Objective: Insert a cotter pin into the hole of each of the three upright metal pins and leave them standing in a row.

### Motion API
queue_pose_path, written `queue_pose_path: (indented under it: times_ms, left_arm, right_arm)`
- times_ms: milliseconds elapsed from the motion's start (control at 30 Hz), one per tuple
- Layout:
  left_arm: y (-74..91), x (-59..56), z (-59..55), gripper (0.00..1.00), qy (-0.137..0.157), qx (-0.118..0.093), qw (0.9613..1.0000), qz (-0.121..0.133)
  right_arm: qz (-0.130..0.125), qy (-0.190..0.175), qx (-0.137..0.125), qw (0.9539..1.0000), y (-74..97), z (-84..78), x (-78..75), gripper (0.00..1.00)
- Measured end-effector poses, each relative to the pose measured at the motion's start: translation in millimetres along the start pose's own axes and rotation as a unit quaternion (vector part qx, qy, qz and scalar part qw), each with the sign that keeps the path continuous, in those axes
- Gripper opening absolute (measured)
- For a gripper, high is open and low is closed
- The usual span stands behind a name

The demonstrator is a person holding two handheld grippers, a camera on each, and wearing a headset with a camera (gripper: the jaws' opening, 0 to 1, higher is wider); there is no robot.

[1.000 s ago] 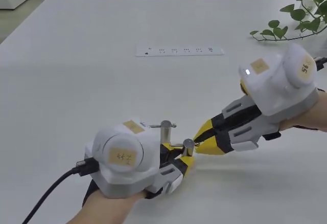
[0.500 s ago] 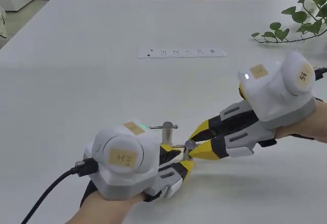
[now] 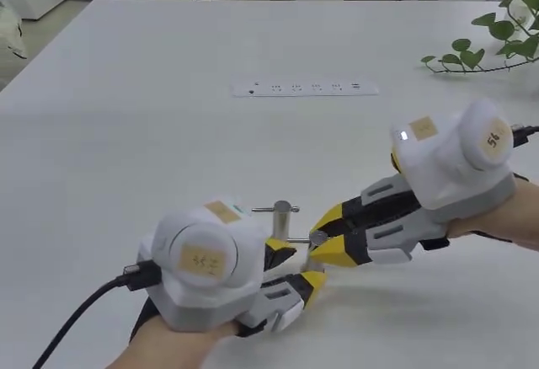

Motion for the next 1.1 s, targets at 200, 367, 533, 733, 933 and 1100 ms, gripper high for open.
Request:
queue_pose_path:
  times_ms: [200, 367, 533, 733, 933, 1100]
  left_arm:
    - [2.8, 1.0, -0.1, 0.28, 0.002, 0.001, 1.0000, 0.002]
    - [5.0, 0.6, -1.0, 0.28, 0.001, 0.003, 1.0000, 0.002]
    - [8.8, 0.3, 1.0, 0.30, 0.000, -0.001, 1.0000, -0.001]
    - [15.2, 1.4, 0.5, 0.32, 0.001, -0.001, 1.0000, -0.002]
    - [21.2, 1.0, 0.5, 0.35, 0.005, -0.005, 1.0000, -0.004]
    - [25.7, 1.8, 1.6, 0.36, 0.007, -0.009, 0.9999, -0.003]
  right_arm:
    - [-0.001, -0.006, -0.003, 1.0000, 0.3, -0.3, -1.9, 0.14]
    - [0.002, -0.004, -0.003, 1.0000, 0.5, -0.5, -4.3, 0.13]
    - [0.005, -0.005, -0.003, 1.0000, 1.7, -1.0, -5.3, 0.13]
    - [-0.002, -0.003, -0.006, 1.0000, 9.6, -1.3, -11.4, 0.13]
    - [-0.006, 0.001, -0.002, 1.0000, 15.2, -3.1, -18.6, 0.13]
    - [-0.009, 0.006, 0.003, 0.9999, 20.1, -3.8, -25.7, 0.13]
Point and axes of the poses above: the centre of the closed fingertips' face, and the gripper's own axes: y roughly backward along the fingers, x roughly to its left, z roughly out of its top, the point moved 3 cm from there along y, roughly backward along the fingers, and after that the axes turned 1 degree about y, right-handed, at the moved point
